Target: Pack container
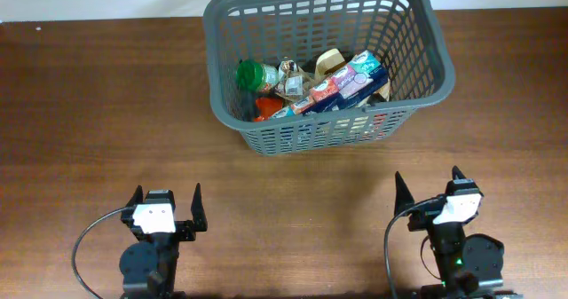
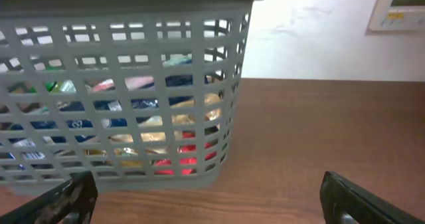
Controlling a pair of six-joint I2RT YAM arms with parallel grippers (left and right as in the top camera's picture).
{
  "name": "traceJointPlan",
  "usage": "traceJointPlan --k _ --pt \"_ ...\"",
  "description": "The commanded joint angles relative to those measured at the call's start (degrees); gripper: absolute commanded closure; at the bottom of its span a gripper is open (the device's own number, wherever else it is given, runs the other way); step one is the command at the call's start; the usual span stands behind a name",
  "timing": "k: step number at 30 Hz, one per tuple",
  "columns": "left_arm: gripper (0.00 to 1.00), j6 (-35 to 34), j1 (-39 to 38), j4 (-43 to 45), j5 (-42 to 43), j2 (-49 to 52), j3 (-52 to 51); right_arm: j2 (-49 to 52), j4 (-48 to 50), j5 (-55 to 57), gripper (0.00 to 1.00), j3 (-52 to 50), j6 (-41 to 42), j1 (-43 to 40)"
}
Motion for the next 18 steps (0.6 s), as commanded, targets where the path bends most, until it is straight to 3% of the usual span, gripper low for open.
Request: traceJointPlan --k 1,18 --pt "0.01 -0.3 0.2 0.2 -0.6 -0.5 -0.3 -1.7 0.8 0.2 0.01 -1.6 -0.1 -0.3" --pt "0.01 -0.3 0.2 0.2 -0.6 -0.5 -0.3 -1.7 10.3 -2.7 0.01 -8.9 -0.2 -0.3"
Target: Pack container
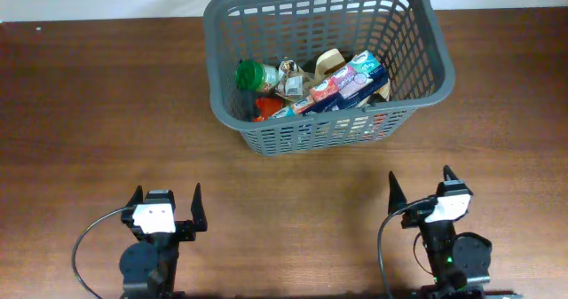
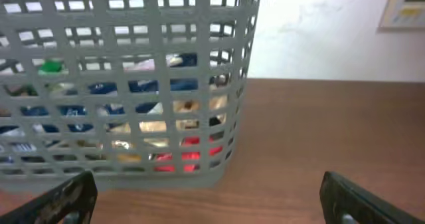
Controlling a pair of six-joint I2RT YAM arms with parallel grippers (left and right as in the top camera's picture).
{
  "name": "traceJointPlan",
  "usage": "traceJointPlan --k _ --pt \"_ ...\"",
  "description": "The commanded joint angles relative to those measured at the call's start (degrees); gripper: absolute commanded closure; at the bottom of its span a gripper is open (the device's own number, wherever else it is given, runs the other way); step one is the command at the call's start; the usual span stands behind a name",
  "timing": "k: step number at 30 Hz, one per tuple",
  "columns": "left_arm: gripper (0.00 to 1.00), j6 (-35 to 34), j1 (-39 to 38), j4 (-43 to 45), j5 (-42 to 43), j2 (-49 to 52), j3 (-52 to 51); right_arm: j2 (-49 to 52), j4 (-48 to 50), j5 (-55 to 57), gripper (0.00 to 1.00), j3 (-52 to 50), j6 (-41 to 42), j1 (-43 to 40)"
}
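Note:
A grey plastic basket (image 1: 417, 90) stands at the back middle of the brown table, its wall (image 2: 119, 84) filling the right wrist view. Inside lie a long blue box (image 1: 342, 88), a green-capped bottle (image 1: 251, 74), a tan packet (image 1: 330, 61) and something red (image 1: 260, 111). My left gripper (image 1: 166, 201) stands open near the front left, nothing between its fingers. My right gripper (image 1: 419, 186) stands open near the front right, below the basket, with bare wood between its fingertips (image 2: 358, 201).
A white wall rises behind the table's far edge (image 2: 332, 31), with a panel at its upper right (image 2: 404, 8). Black cables loop beside each arm base (image 1: 84, 246).
My right gripper has shifted slightly left and turned a little; the basket wall fills more of its view. The left arm and the basket contents are unchanged.

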Motion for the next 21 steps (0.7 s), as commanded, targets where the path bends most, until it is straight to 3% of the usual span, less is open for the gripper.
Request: traceJointPlan --k 1,21 --pt "0.01 -0.3 0.2 0.2 -0.6 -0.5 -0.3 -0.7 0.7 -1.5 0.01 -0.5 -0.2 -0.3" --pt "0.01 -0.3 0.2 0.2 -0.6 -0.5 -0.3 -0.7 0.4 -1.1 0.01 -0.5 -0.2 -0.3"
